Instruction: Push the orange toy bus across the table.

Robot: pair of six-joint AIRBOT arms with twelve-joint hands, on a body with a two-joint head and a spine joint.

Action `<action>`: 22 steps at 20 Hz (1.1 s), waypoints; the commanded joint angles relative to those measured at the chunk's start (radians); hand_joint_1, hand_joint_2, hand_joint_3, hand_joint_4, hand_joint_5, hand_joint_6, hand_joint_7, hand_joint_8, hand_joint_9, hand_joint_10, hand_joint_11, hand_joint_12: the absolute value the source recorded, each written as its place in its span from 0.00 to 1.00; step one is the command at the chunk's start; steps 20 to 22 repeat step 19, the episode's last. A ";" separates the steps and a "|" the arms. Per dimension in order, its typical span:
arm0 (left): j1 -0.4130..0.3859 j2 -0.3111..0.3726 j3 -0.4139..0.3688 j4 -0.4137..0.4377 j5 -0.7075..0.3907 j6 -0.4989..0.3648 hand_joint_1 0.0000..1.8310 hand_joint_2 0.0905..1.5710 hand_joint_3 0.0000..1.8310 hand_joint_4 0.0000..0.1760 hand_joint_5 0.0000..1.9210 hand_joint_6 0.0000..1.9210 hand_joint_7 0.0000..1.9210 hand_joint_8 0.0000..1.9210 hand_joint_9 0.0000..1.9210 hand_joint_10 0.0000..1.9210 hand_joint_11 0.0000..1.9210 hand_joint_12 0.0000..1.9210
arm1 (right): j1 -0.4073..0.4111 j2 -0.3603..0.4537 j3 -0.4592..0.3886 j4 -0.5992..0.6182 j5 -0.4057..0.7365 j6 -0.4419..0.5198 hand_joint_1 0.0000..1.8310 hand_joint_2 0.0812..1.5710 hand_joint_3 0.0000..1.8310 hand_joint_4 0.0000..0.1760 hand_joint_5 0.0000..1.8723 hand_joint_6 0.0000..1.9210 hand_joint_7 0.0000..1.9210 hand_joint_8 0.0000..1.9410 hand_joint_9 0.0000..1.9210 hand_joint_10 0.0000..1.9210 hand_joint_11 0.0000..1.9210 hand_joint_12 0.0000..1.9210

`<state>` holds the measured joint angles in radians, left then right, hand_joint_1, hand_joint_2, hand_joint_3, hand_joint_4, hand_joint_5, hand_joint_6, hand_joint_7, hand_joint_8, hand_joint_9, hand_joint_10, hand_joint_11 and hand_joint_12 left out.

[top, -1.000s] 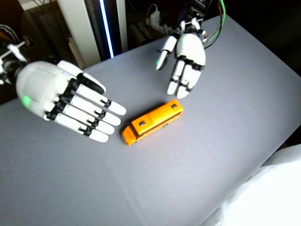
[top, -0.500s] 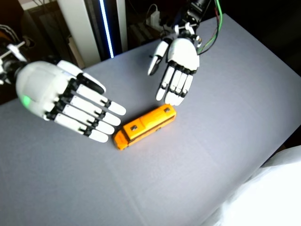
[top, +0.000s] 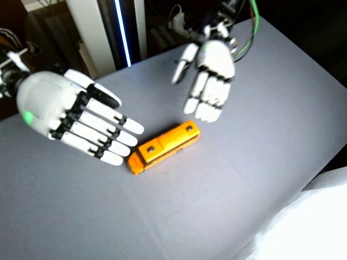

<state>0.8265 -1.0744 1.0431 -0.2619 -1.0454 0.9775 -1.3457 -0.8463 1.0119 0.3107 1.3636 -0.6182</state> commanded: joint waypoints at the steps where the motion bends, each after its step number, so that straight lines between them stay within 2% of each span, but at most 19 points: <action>1: -0.005 0.003 -0.012 0.038 -0.141 -0.005 0.09 0.86 0.00 0.02 0.18 0.00 0.17 0.00 0.27 0.02 0.16 0.35 | 0.002 0.000 0.003 0.018 0.135 0.007 0.30 0.89 0.00 0.00 0.21 0.00 0.21 0.00 0.18 0.00 0.11 0.10; 2: 0.009 0.028 -0.024 0.030 -0.174 -0.005 0.06 0.87 0.00 0.00 0.18 0.00 0.17 0.00 0.21 0.00 0.07 0.36 | 0.002 0.000 0.000 0.024 0.147 0.007 0.30 0.89 0.00 0.00 0.22 0.00 0.21 0.00 0.18 0.00 0.12 0.10; 3: 0.022 0.048 -0.034 0.022 -0.203 -0.005 0.05 0.87 0.00 0.00 0.18 0.00 0.17 0.00 0.20 0.00 0.04 0.38 | 0.002 0.000 -0.002 0.026 0.159 0.008 0.31 0.89 0.00 0.00 0.22 0.00 0.21 0.00 0.18 0.00 0.12 0.10; 4: 0.037 0.069 -0.045 0.015 -0.232 -0.005 0.04 0.88 0.00 0.23 0.17 0.00 0.27 0.02 0.19 0.00 0.01 0.19 | 0.002 0.000 -0.004 0.026 0.177 0.013 0.31 0.89 0.00 0.00 0.21 0.00 0.21 0.00 0.18 0.00 0.12 0.10; 5: 0.056 0.096 -0.058 0.008 -0.262 -0.005 0.03 0.88 0.00 0.29 0.16 0.00 0.29 0.01 0.18 0.00 0.00 0.13 | 0.002 0.002 -0.009 0.026 0.205 0.018 0.31 0.89 0.00 0.00 0.21 0.00 0.21 0.00 0.18 0.00 0.12 0.10; 6: 0.065 0.111 -0.065 0.005 -0.278 -0.005 0.03 0.88 0.00 0.30 0.16 0.00 0.29 0.01 0.18 0.00 0.00 0.11 | 0.002 0.004 -0.012 0.026 0.224 0.020 0.31 0.89 0.00 0.00 0.21 0.00 0.21 0.00 0.18 0.00 0.12 0.10; 7: 0.085 0.144 -0.080 0.002 -0.312 -0.004 0.05 0.89 0.00 0.19 0.18 0.00 0.24 0.00 0.21 0.00 0.02 0.19 | 0.002 0.012 -0.019 0.030 0.267 0.020 0.31 0.88 0.00 0.00 0.21 0.00 0.21 0.00 0.17 0.00 0.10 0.09; 8: 0.096 0.162 -0.088 -0.002 -0.331 -0.004 0.11 0.92 0.01 0.03 0.19 0.00 0.19 0.00 0.21 0.00 0.09 0.24 | 0.002 0.014 -0.023 0.033 0.291 0.020 0.31 0.87 0.00 0.00 0.22 0.00 0.21 0.00 0.18 0.00 0.10 0.09; 9: 0.113 0.186 -0.097 -0.013 -0.360 -0.004 0.15 0.93 0.00 0.00 0.19 0.00 0.19 0.00 0.21 0.00 0.09 0.25 | 0.002 0.020 -0.026 0.041 0.328 0.020 0.33 0.87 0.00 0.00 0.22 0.00 0.21 0.00 0.17 0.00 0.11 0.09; 11: 0.134 0.217 -0.107 -0.034 -0.414 -0.004 0.12 0.85 0.00 0.00 0.18 0.00 0.19 0.00 0.18 0.00 0.07 0.24 | 0.002 0.024 -0.027 0.052 0.369 0.020 0.36 0.89 0.00 0.00 0.23 0.00 0.19 0.00 0.16 0.00 0.09 0.17; 13: 0.149 0.245 -0.125 -0.030 -0.466 -0.004 0.13 0.85 0.00 0.00 0.17 0.00 0.20 0.00 0.19 0.00 0.05 0.23 | 0.002 0.030 -0.039 0.054 0.399 0.020 0.41 0.88 0.00 0.00 0.24 0.00 0.20 0.00 0.17 0.01 0.11 0.20; 15: 0.174 0.276 -0.157 -0.013 -0.528 0.018 0.20 0.90 0.00 0.00 0.19 0.00 0.20 0.00 0.19 0.00 0.07 0.22 | 0.002 0.043 -0.059 0.039 0.399 0.017 0.44 0.89 0.00 0.00 0.19 0.00 0.18 0.00 0.19 0.01 0.10 0.19; 17: 0.194 0.293 -0.179 -0.003 -0.580 0.037 0.32 0.88 0.00 0.00 0.17 0.00 0.18 0.00 0.16 0.00 0.04 0.21 | 0.004 0.049 -0.064 0.025 0.399 0.016 0.48 0.90 0.00 0.00 0.16 0.00 0.18 0.00 0.21 0.01 0.11 0.20; 19: 0.212 0.309 -0.194 0.007 -0.643 0.042 0.34 0.87 0.00 0.00 0.17 0.00 0.17 0.00 0.16 0.00 0.04 0.21 | 0.031 0.056 -0.067 -0.017 0.400 0.004 0.48 0.91 0.00 0.00 0.15 0.00 0.18 0.00 0.21 0.00 0.11 0.20; 22: 0.212 0.309 -0.194 0.007 -0.643 0.042 0.34 0.87 0.00 0.00 0.17 0.00 0.17 0.00 0.16 0.00 0.04 0.21 | 0.031 0.056 -0.067 -0.017 0.400 0.004 0.48 0.91 0.00 0.00 0.15 0.00 0.18 0.00 0.21 0.00 0.11 0.20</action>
